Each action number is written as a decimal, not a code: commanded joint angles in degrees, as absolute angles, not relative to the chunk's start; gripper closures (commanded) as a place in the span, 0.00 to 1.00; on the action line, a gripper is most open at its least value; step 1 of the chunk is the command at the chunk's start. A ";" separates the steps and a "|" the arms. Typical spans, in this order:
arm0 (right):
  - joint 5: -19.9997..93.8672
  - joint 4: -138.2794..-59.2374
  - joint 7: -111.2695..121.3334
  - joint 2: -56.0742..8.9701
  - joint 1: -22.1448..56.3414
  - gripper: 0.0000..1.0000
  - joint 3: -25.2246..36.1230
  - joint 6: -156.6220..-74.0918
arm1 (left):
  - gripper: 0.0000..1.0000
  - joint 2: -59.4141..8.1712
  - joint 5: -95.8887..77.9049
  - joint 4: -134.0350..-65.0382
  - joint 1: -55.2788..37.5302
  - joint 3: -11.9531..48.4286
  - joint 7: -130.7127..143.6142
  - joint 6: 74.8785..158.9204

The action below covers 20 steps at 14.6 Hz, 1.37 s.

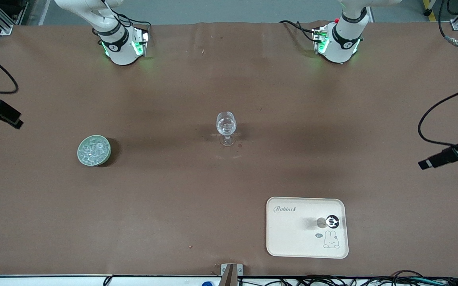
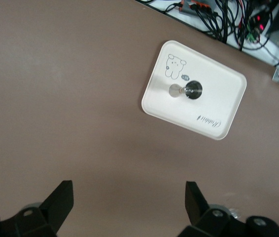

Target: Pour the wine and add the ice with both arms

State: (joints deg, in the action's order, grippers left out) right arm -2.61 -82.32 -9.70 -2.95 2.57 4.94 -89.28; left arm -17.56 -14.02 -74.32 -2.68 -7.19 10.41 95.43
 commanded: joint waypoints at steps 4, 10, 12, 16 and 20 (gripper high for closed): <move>-0.17 -84.29 -3.25 0.44 0.25 0.00 3.34 -85.26 | 0.00 0.15 -4.06 -91.21 -2.20 -1.68 1.77 96.50; -0.44 -84.20 -2.46 0.44 0.53 0.00 3.34 -84.55 | 0.00 7.39 -3.34 -98.35 -2.02 -0.88 -0.17 98.53; -0.70 -84.11 -2.11 0.26 0.53 0.00 3.43 -84.55 | 0.00 5.02 -2.73 -96.26 -2.11 -0.09 -0.53 98.26; -1.05 -84.11 -1.06 0.18 0.18 0.00 3.43 -84.55 | 0.00 2.02 -2.90 -92.11 -2.20 0.62 0.88 97.56; -0.97 -84.11 -0.97 0.18 -0.44 0.00 3.34 -84.73 | 0.00 0.79 -2.72 -92.20 -2.20 0.88 3.51 96.86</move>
